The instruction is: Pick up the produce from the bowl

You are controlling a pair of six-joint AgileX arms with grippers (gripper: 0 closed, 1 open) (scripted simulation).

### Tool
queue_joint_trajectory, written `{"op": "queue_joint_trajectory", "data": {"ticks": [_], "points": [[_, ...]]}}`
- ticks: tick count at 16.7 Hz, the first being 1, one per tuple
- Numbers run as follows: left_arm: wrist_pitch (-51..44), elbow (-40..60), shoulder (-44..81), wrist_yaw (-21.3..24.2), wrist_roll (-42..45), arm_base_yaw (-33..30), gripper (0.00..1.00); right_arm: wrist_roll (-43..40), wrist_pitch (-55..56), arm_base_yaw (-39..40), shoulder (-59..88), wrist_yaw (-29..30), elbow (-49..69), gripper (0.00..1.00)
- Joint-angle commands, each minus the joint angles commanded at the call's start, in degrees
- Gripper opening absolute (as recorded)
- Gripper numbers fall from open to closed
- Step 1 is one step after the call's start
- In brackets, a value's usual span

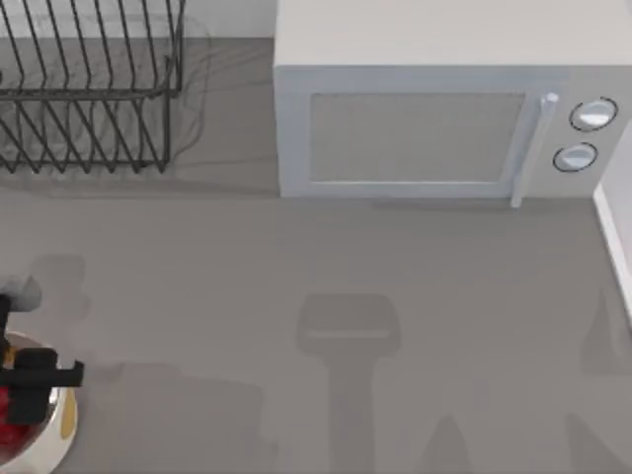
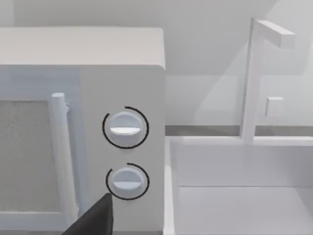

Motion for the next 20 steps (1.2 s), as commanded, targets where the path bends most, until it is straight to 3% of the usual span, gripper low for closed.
{"op": "queue_joint_trajectory", "data": {"ticks": [5, 14, 20], "points": [[-12.5, 12.3, 1.0, 0.0, -0.2, -0.2, 0.00, 0.0, 0.0, 0.0, 0.0, 0.0, 0.0, 1.00], [-52.6, 50.4, -1.1, -0.1, -0.9, -0.9, 0.00, 0.0, 0.0, 0.0, 0.0, 0.0, 0.0, 1.00], [-59.0, 56.7, -2.5, -0.1, -1.1, -1.1, 0.00, 0.0, 0.0, 0.0, 0.0, 0.0, 0.0, 1.00]]}}
